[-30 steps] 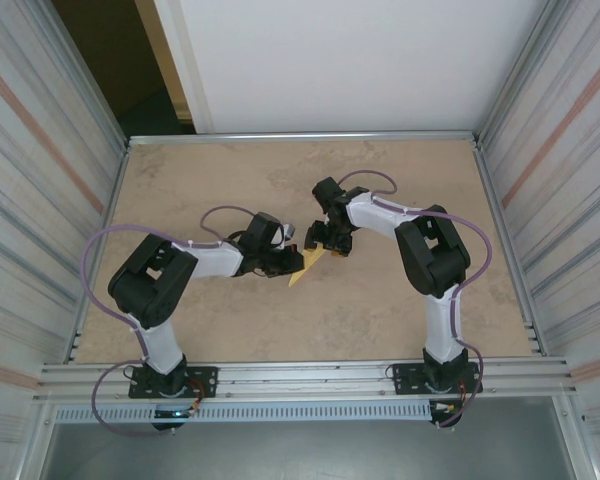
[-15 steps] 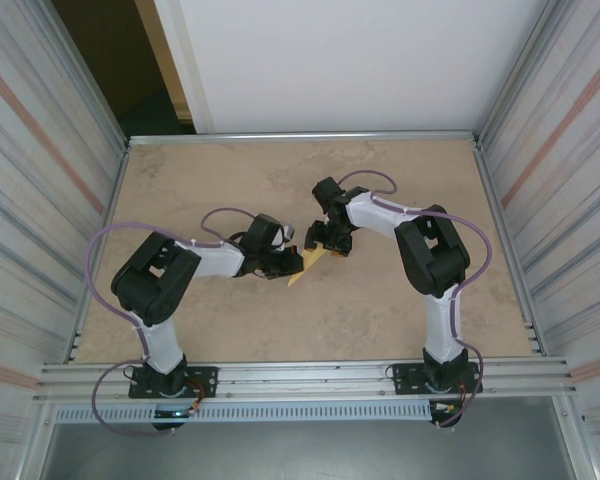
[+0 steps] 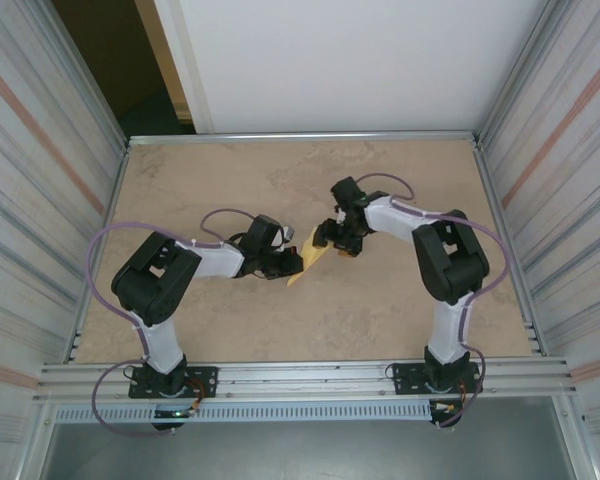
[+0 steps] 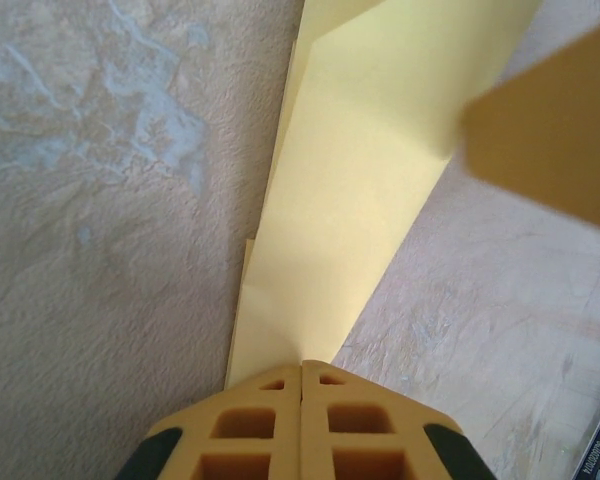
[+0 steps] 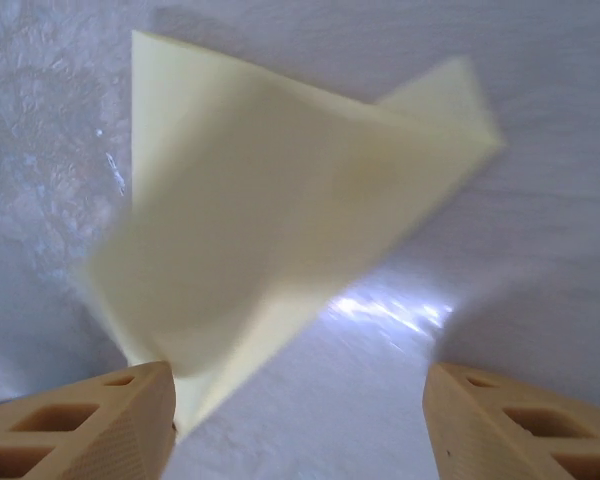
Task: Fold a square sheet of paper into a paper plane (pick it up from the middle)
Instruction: Fold the wing for the fifth time at the center of the table.
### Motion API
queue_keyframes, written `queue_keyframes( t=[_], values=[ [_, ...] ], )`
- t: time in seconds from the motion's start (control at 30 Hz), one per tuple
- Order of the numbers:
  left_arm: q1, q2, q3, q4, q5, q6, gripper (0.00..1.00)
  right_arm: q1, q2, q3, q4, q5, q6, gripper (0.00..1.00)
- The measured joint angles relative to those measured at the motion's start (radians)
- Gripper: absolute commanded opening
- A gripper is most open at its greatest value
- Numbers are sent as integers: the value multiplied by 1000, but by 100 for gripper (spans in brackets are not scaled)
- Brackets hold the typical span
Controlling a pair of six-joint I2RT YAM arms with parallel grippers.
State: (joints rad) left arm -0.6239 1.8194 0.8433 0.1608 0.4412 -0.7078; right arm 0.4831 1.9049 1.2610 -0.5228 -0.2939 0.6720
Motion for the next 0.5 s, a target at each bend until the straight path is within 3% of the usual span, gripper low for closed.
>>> queue_keyframes(
  t=[0.2,0.37,0.5],
  values=[
    [0,0,0,0,-1,0,4,-44,-177,-147,136,-89,-29,39],
    [0,0,0,0,-1,0,3,23,-175,-166,201,-136,-51,18],
    [0,0,0,0,-1,0,3,70,-124,-153,228,-159,-55,11]
  ],
)
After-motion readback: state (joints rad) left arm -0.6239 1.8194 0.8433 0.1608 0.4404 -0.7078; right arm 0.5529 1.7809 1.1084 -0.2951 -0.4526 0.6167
